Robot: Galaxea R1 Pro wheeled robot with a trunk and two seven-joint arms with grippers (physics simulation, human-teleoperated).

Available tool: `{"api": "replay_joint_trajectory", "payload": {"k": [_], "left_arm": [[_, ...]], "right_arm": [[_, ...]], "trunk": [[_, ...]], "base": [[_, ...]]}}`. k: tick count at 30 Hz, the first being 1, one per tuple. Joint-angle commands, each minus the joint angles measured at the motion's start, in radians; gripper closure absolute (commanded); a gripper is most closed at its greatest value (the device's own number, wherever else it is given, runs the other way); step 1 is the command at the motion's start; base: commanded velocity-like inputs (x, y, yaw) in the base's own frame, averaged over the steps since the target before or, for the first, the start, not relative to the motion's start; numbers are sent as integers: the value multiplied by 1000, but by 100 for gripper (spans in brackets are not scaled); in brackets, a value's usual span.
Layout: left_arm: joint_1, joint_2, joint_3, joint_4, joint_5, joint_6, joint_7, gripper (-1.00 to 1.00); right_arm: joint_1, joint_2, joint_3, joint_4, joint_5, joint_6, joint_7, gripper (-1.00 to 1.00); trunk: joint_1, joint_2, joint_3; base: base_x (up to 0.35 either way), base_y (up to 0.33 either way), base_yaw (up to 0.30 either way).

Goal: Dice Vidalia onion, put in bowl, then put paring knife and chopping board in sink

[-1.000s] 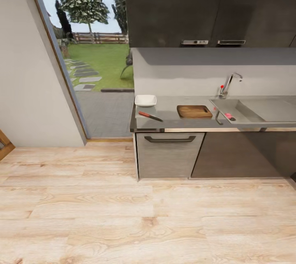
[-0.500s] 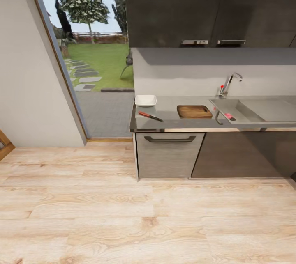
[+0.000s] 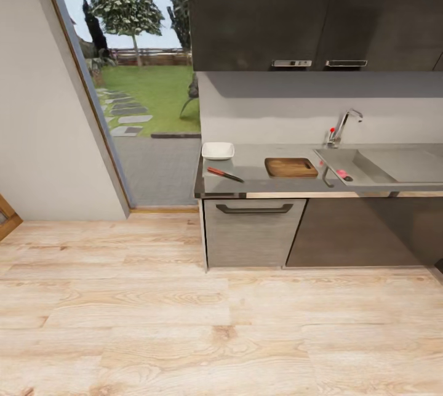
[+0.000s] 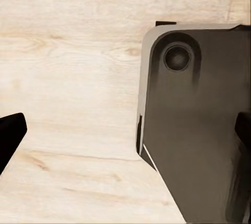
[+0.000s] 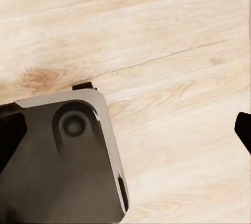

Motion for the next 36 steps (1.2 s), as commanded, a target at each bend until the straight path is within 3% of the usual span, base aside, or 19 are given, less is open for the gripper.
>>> {"api": "replay_joint_trajectory", "payload": {"k": [1, 6, 9, 13, 16, 22, 25, 27, 30, 32, 33, 36], "left_arm": [[0, 0, -2, -1, 7, -16, 2, -100], [0, -8, -2, -2, 8, -59, 2, -100], [0, -10, -2, -4, 8, -65, 2, -100], [0, -10, -2, -5, 8, -69, 1, -100], [0, -10, -2, -5, 8, -70, 0, -100], [0, -10, -2, -12, 8, -71, 0, -100], [0, -10, -2, -13, 8, -71, 0, -100], [0, -10, -2, -14, 9, -71, 0, -100], [0, -10, -2, -14, 8, -71, 0, -100], [0, -10, -2, -14, 9, -71, 0, -100], [0, -11, -2, -14, 9, -71, 0, -100], [0, -14, -2, -13, 9, -71, 0, -100]], "right_arm": [[-1, -1, 8, -10, -5, -7, -7, -100], [-1, -5, 8, -148, 1, -19, -42, -100], [-2, -21, 8, -270, 3, -19, -105, -100], [-2, -57, 13, -519, 4, 4, -169, -100], [-2, -68, 16, -615, 8, 8, -176, -100], [9, -87, 15, -768, 56, -32, -180, -100], [38, -88, 15, -792, 66, -65, -180, -100], [107, -85, 16, -786, 71, -179, -179, -100], [152, -76, 18, -748, 71, -288, -179, -100], [185, -47, 20, -665, 72, -370, -179, -100], [200, -1, 25, -530, 73, -406, -174, -100], [206, 35, 29, -391, 75, -414, -172, -100]], "trunk": [[1, -2, -2], [1, -2, -2], [1, -2, -2], [1, -2, -2], [1, -2, -2], [1, -2, -2], [1, -2, -2], [1, -2, -2], [1, -2, -2], [1, -2, -2], [1, -2, -2], [1, -2, -2]], "base": [[0, 0, 0], [0, 0, 0], [0, 0, 0], [0, 0, 0], [0, 0, 0], [0, 0, 0], [0, 0, 0], [0, 0, 0], [0, 0, 0], [0, 0, 0], [0, 0, 0], [0, 0, 0]]}}
